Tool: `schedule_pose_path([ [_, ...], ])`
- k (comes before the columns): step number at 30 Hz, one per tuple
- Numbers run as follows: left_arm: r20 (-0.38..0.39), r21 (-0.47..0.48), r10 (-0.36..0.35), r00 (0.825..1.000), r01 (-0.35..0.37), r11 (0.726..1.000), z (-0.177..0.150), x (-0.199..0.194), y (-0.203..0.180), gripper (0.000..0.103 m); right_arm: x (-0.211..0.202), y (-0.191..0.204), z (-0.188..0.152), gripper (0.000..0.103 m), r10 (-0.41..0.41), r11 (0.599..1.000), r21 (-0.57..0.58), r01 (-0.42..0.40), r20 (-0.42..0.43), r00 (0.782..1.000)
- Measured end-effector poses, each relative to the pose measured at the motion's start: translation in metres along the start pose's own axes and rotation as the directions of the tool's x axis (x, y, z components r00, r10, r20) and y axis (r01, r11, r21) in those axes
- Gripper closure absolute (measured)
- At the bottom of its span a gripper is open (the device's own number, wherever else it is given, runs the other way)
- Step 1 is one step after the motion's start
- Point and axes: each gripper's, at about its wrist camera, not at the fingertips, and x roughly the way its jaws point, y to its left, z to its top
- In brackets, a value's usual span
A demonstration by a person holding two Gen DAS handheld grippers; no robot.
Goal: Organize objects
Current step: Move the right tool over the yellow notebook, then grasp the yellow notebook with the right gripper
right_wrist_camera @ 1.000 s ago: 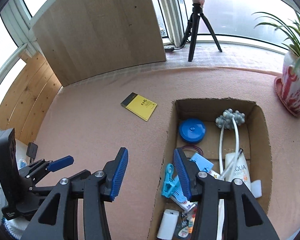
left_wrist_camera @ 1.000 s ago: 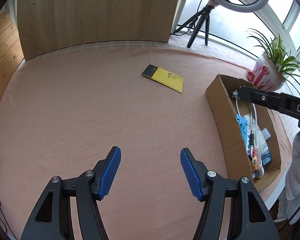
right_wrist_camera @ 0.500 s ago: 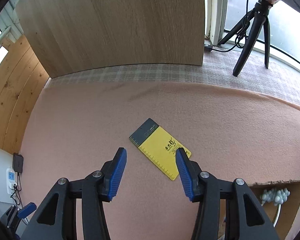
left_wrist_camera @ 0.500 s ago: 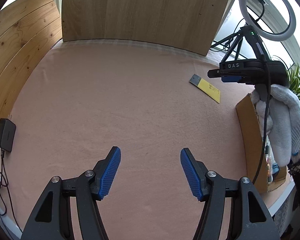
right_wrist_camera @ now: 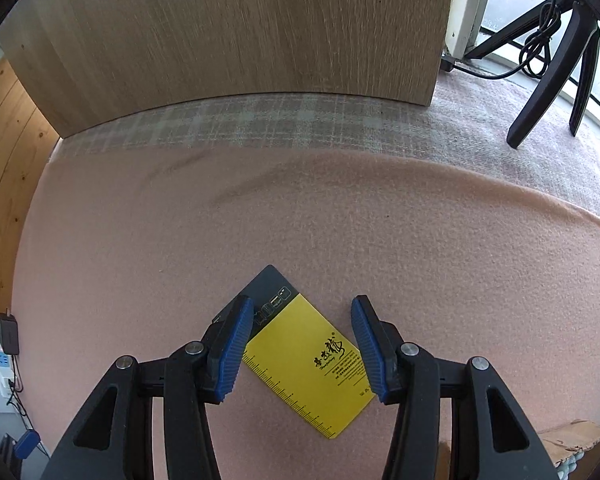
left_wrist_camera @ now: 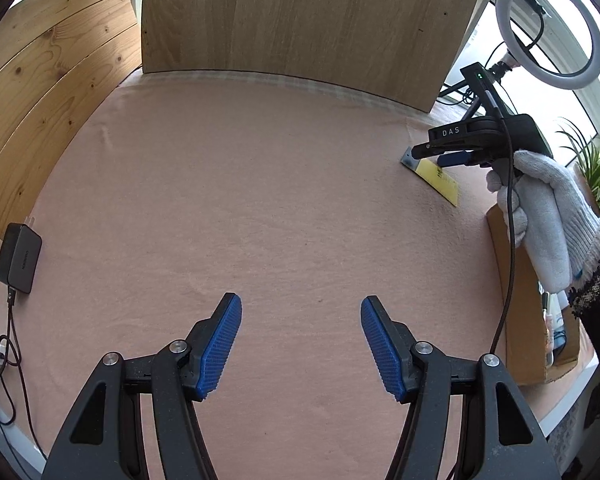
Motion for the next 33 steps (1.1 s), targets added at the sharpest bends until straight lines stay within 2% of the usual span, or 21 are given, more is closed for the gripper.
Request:
schedule_pose_path([
  [4, -0.008, 0.016, -0.010, 1.000, 0.010, 1.000, 0.000, 0.002, -0.008, 0.037, 0.000, -0.006, 0.002, 0.049, 0.046, 0.999, 0.027, -0.046, -0.014, 0.999],
  [10, -0.010, 0.023, -0.030, 0.999, 0.031, 0.999, 0.001, 0.001, -0.017, 0.037, -0.004, -0.014, -0.008, 0.049, 0.146, 0.987, 0.076, -0.141, -0.058, 0.988],
  [12, -0.012, 0.020, -0.035, 0.999, 0.036, 0.999, 0.001, 0.001, -0.018, 0.037, -0.006, -0.015, -0.013, 0.049, 0.145, 0.988, 0.064, -0.141, -0.067, 0.987],
  [16, -0.015, 0.013, -0.038, 0.999, 0.038, 0.999, 0.000, 0.003, -0.020, 0.037, -0.011, -0.005, -0.027, 0.049, 0.112, 0.994, -0.005, -0.113, -0.085, 0.990],
  [19, -0.016, 0.025, -0.025, 1.000, 0.025, 0.999, -0.001, 0.005, -0.023, 0.037, -0.012, 0.016, -0.040, 0.049, 0.022, 0.993, -0.117, -0.032, -0.081, 0.996],
  [23, -0.019, 0.041, -0.011, 1.000, 0.012, 0.999, -0.003, 0.007, -0.028, 0.037, -0.013, 0.031, -0.056, 0.049, -0.068, 0.981, -0.185, 0.054, -0.067, 0.995],
  [25, -0.019, 0.045, -0.008, 1.000, 0.009, 0.999, -0.004, 0.008, -0.028, 0.037, -0.014, 0.035, -0.062, 0.049, -0.092, 0.978, -0.192, 0.079, -0.059, 0.994],
  [27, -0.017, 0.051, -0.003, 1.000, 0.004, 0.999, -0.005, 0.007, -0.030, 0.037, -0.015, 0.035, -0.067, 0.054, -0.100, 0.978, -0.187, 0.089, -0.049, 0.994],
  [33, -0.014, 0.069, 0.005, 1.000, -0.004, 0.998, -0.003, 0.009, -0.031, 0.037, -0.022, 0.034, -0.085, 0.056, -0.077, 0.989, -0.130, 0.071, -0.040, 0.996],
])
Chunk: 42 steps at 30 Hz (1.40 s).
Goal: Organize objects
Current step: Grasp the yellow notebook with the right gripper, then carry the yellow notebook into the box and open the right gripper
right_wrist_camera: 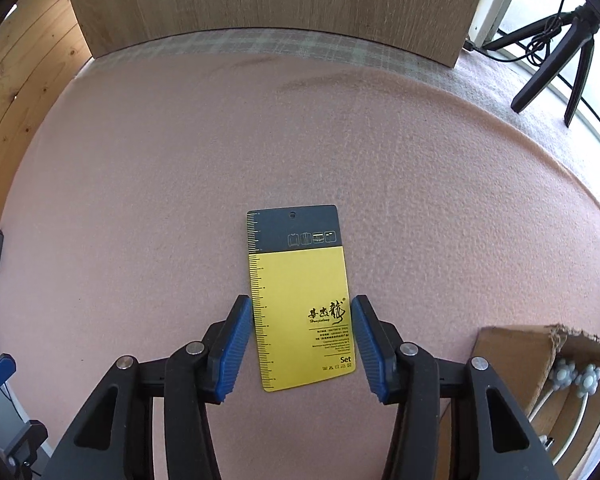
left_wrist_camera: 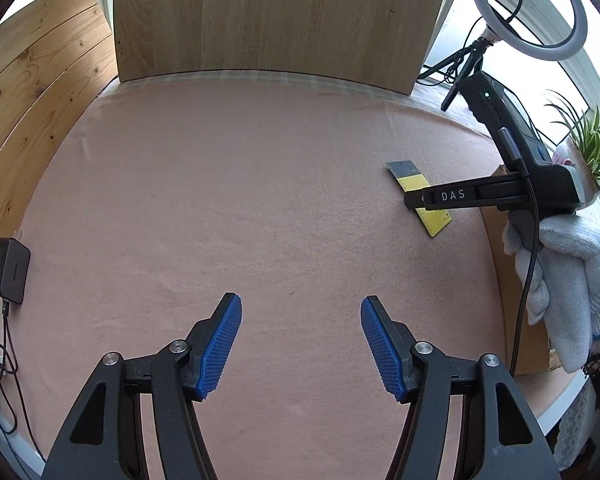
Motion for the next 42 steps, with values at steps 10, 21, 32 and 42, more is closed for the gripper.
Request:
schedule_pose_path([
  [10, -0.003, 0.051, -0.011, 1.000, 0.011, 0.999, -0.004, 0.002, -0.011, 0.037, -0.031, -0.004, -0.058, 0.057, 0.033, 0.994, 0.099, -0.041, 0.075, 0.997],
  [21, 0.000, 0.097, -0.039, 0.999, 0.039, 0.994, -0.008, -0.004, -0.024, 0.037, -0.105, -0.014, -0.110, 0.057, -0.006, 0.970, 0.236, -0.055, 0.249, 0.968],
  [32, 0.021, 0.115, -0.060, 0.998, 0.057, 0.992, -0.012, -0.017, -0.037, 0.037, -0.135, -0.073, -0.164, 0.057, -0.147, 0.910, 0.414, 0.018, 0.282, 0.948],
  [42, 0.050, 0.127, -0.051, 0.997, 0.045, 0.991, -0.008, -0.031, -0.043, 0.037, -0.137, -0.095, -0.176, 0.054, -0.210, 0.883, 0.465, 0.058, 0.281, 0.936],
])
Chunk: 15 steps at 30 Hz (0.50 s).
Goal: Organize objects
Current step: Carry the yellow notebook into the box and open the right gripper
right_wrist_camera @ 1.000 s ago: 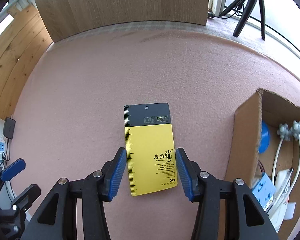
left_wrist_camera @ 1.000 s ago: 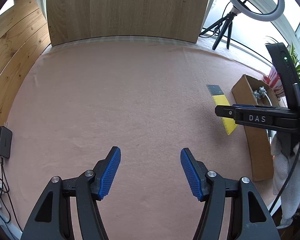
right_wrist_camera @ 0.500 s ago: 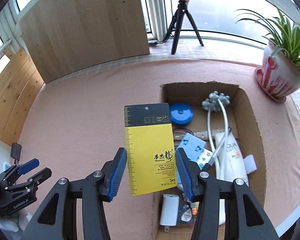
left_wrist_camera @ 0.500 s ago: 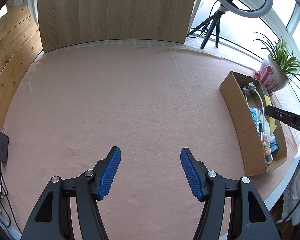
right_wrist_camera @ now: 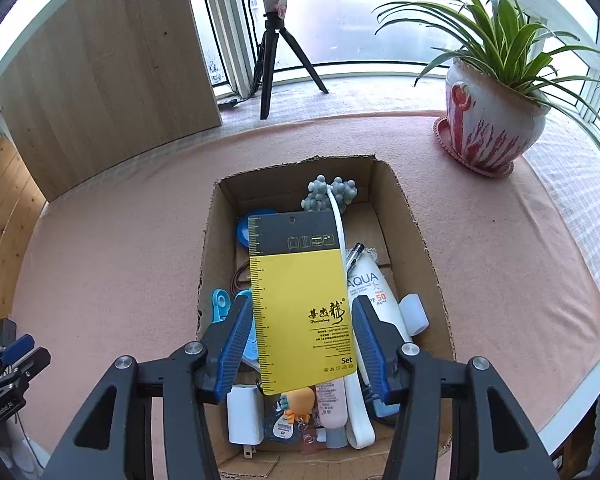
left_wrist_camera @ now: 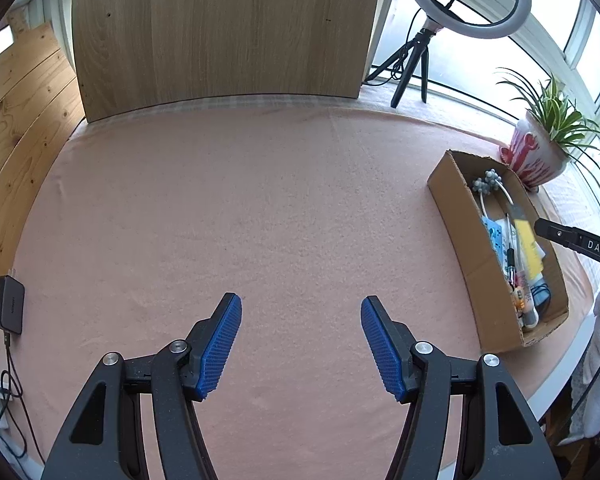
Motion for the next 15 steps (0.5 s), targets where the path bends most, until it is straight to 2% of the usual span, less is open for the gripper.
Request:
schedule_pose_path([
  [15, 0.055, 0.009, 0.031, 0.998, -0.032, 0.999, -0.001, -0.028, 0.008, 0.028, -0.020, 0.041, -0.012, 0.051, 0.080, 0.995, -0.065, -0.079, 0.014, 0.997],
])
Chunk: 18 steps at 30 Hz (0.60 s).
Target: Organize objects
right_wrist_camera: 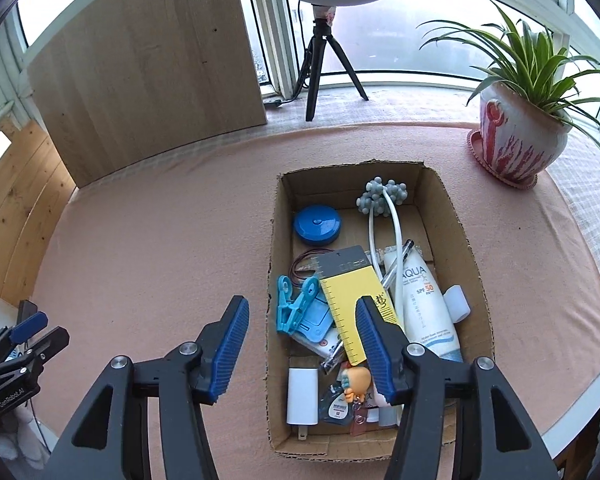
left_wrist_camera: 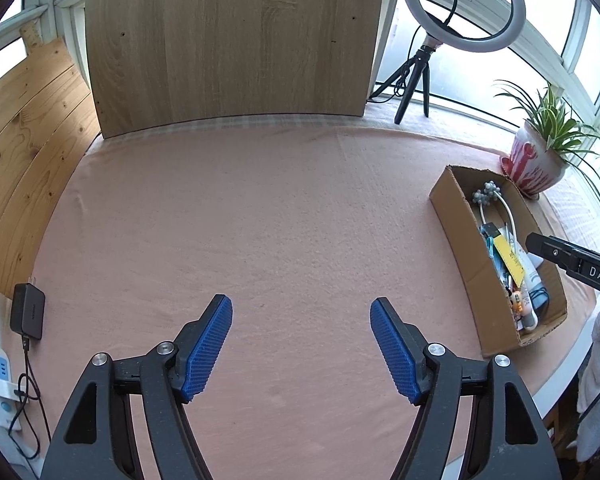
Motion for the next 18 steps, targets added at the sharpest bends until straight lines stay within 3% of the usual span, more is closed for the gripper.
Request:
schedule_pose_path([
  [18, 0.018, -0.050, 0.064, 0.998, -0.064, 0.997, -0.014, -0.014, 0.031, 0.019, -0.013, 0.080, -0.042, 0.051, 0.079, 0.994, -0.079, -0.077, 0.028, 0.996],
])
